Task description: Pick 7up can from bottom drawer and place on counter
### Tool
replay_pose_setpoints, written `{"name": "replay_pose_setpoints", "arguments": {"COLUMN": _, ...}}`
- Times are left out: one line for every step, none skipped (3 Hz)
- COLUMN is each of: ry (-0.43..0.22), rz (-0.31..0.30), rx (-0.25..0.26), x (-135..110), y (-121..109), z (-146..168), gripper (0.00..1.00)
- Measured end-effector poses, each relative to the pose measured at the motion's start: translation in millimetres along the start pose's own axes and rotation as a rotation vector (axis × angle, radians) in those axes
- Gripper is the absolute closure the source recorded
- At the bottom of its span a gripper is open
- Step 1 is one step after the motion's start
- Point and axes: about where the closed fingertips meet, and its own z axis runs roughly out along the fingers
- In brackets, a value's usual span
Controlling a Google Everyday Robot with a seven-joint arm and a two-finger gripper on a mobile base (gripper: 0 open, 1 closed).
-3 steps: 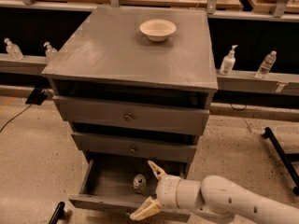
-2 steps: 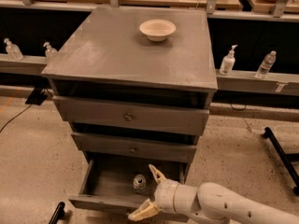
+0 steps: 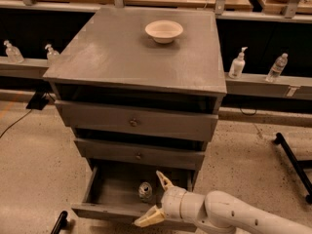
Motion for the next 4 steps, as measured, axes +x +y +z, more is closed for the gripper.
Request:
{"name": "replay_pose_setpoints", "arguments": {"ry": -0.022, "rz": 0.012, "rx": 0.061, "x": 46, "y": -38, "z": 31, "gripper": 0.0}}
{"name": "replay_pose_setpoints", "arguments": {"ry": -0.021, "rz": 0.035, "rx": 0.102, "x": 99, "y": -65, "z": 68, "gripper": 0.0}}
{"name": "replay_pose_setpoints", "arguments": {"ry": -0.028, "rz": 0.03, "rx": 0.12, "x": 134, "y": -78, "z": 95, "gripper": 0.0}}
{"name": "replay_pose_setpoints", "arguments": {"ry": -0.027, "rz": 0.013, "rx": 0.123, "x": 150, "y": -83, "z": 111, "gripper": 0.0}}
